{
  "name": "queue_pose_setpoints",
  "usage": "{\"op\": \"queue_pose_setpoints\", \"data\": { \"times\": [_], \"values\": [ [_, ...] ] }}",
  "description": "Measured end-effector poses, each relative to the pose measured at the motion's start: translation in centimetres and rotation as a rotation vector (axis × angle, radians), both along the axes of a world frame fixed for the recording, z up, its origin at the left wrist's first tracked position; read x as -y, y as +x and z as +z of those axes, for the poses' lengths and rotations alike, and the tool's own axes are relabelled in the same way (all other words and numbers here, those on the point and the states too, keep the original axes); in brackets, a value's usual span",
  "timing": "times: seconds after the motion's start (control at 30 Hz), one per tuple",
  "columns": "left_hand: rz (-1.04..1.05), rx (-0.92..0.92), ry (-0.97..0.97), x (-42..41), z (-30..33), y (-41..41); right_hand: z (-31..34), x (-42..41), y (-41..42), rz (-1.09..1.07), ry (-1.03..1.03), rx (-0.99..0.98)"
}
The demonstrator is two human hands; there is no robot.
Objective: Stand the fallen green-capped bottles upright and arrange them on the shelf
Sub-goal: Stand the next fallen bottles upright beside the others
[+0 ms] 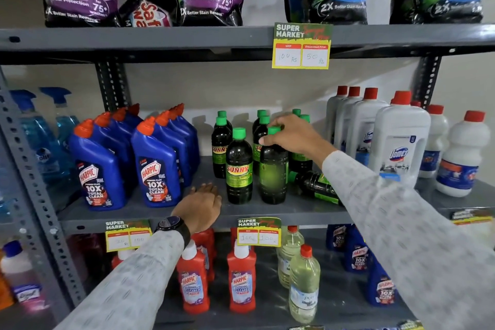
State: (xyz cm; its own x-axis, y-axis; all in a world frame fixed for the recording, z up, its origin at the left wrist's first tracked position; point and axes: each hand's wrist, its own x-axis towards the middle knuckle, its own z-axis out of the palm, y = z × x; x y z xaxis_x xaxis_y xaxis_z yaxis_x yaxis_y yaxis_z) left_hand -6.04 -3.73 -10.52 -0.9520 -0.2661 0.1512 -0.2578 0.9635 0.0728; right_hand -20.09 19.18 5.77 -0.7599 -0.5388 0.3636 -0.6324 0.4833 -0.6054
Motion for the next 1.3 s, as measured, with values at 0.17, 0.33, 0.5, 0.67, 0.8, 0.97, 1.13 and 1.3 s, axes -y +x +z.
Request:
{"op": "queue_pose_setpoints", "data": {
  "times": [0.17,0.33,0.5,0.67,0.8,0.97,1.13,1.3],
  "values": [
    [0.002,-0.032,0.042,-0.3,0.2,0.0,-6.4,-1.8,0.1,0.082,-0.396,0.252],
    [0.010,-0.064,0.054,-0.6,0.3,0.1,-11.8,-2.1,0.9,0.155,-0.417,0.336],
    [0.010,-0.064,0.072,-0.6,0.4,0.2,-12.9,-1.5,1.5,0.066,-0.445,0.225],
    [0.004,-0.060,0.079,-0.4,0.3,0.2,-13.3,-1.0,2.2,-0.023,-0.486,0.071],
    [0.002,-0.067,0.079,-0.2,0.2,0.1,-13.9,-1.5,1.7,0.055,-0.473,0.155],
    [0.004,-0.074,0.071,0.0,0.0,0.1,-14.3,-1.5,1.6,0.055,-0.461,0.180],
    [0.002,-0.074,0.071,-0.1,0.0,0.0,-14.4,-0.7,2.6,0.006,-0.496,0.064],
    [-0.005,-0.061,0.074,-0.2,0.1,0.2,-14.9,-1.1,2.5,0.071,-0.449,0.068]
  ]
}}
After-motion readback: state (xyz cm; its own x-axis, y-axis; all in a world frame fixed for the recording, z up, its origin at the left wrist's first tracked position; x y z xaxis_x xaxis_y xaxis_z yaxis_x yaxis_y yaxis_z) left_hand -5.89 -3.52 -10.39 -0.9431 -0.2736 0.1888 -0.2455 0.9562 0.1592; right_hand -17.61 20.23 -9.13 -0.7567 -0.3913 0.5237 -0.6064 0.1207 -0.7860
